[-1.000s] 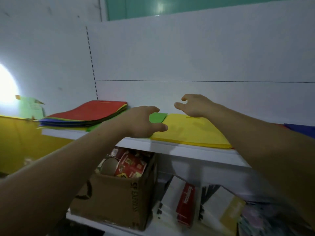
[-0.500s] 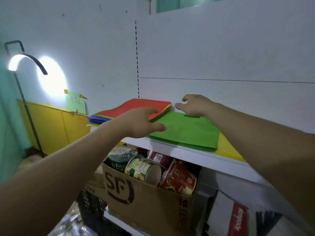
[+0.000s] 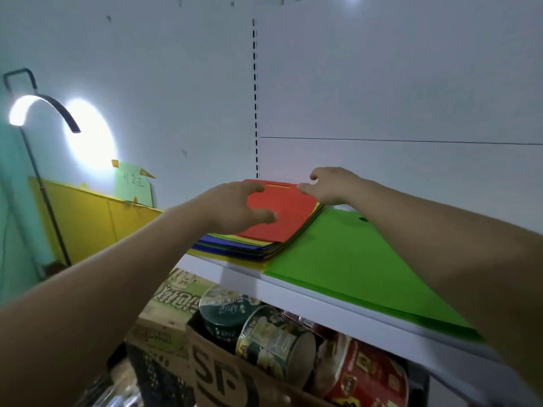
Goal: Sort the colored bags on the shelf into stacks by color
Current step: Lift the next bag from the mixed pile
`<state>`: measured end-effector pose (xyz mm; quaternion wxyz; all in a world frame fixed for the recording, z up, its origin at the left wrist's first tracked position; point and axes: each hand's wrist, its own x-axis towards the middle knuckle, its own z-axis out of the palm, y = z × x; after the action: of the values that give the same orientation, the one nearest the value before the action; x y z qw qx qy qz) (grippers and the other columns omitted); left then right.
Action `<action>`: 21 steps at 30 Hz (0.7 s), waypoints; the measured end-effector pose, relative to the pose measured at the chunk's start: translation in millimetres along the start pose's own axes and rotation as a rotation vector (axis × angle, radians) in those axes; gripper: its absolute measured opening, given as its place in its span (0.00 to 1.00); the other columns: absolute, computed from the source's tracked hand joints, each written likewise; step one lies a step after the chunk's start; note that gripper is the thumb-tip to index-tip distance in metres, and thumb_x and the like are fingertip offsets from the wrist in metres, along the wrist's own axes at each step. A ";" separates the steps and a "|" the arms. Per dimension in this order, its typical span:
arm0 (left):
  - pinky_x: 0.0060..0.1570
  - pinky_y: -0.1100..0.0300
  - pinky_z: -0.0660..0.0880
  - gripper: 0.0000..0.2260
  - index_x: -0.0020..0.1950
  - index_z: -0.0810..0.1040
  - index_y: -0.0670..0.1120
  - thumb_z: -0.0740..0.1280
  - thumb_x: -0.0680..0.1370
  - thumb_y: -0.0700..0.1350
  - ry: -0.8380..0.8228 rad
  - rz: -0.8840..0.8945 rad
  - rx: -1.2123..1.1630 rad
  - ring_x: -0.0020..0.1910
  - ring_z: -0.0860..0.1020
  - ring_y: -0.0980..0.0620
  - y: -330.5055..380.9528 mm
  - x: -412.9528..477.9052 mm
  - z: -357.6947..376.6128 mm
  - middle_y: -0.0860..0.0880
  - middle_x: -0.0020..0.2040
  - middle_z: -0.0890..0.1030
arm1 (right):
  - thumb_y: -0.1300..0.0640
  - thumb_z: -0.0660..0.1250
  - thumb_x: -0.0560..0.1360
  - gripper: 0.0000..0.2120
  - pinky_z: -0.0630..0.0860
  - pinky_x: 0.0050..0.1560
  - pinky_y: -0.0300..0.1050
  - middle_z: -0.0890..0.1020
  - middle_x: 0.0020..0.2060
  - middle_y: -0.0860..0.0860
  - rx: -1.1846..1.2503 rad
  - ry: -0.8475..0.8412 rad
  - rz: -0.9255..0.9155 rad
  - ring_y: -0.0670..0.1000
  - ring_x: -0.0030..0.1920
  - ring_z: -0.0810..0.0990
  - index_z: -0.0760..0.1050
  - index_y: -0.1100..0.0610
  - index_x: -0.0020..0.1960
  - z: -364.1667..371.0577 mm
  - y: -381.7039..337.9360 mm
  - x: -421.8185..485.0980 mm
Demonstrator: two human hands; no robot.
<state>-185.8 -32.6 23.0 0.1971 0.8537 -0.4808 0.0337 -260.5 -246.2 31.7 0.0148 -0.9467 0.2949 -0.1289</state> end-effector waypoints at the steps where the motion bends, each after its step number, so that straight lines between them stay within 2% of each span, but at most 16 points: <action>1: 0.64 0.58 0.62 0.32 0.74 0.61 0.55 0.66 0.73 0.62 -0.005 0.009 0.002 0.70 0.65 0.50 -8.2 4.9 0.1 0.52 0.74 0.64 | 0.37 0.55 0.78 0.32 0.65 0.65 0.48 0.66 0.72 0.55 -0.008 -0.002 0.012 0.56 0.71 0.65 0.62 0.56 0.74 2.8 -3.4 4.2; 13: 0.65 0.58 0.62 0.31 0.74 0.62 0.52 0.64 0.74 0.62 -0.127 0.159 -0.005 0.70 0.65 0.48 -132.2 60.3 -10.7 0.48 0.74 0.65 | 0.36 0.55 0.78 0.33 0.67 0.64 0.48 0.67 0.71 0.56 -0.032 -0.017 0.313 0.57 0.70 0.67 0.62 0.58 0.74 40.6 -68.0 31.9; 18: 0.66 0.57 0.61 0.30 0.75 0.61 0.51 0.61 0.76 0.62 -0.209 0.173 -0.017 0.71 0.65 0.47 -166.9 75.6 -6.2 0.48 0.74 0.64 | 0.37 0.54 0.78 0.35 0.65 0.68 0.49 0.65 0.73 0.57 -0.043 -0.048 0.447 0.58 0.71 0.65 0.58 0.60 0.76 57.8 -73.7 27.7; 21: 0.67 0.57 0.61 0.29 0.75 0.61 0.50 0.59 0.77 0.62 -0.229 0.185 -0.038 0.71 0.64 0.47 -174.5 81.6 -1.5 0.47 0.74 0.63 | 0.37 0.54 0.79 0.35 0.67 0.66 0.48 0.67 0.72 0.58 -0.052 -0.078 0.525 0.58 0.70 0.67 0.60 0.61 0.74 63.0 -69.0 27.1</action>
<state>3.7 -17.7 -8.6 0.1529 0.8002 -0.5773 -0.0550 -184.9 -207.6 -15.6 0.0349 -0.8422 0.5326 -0.0764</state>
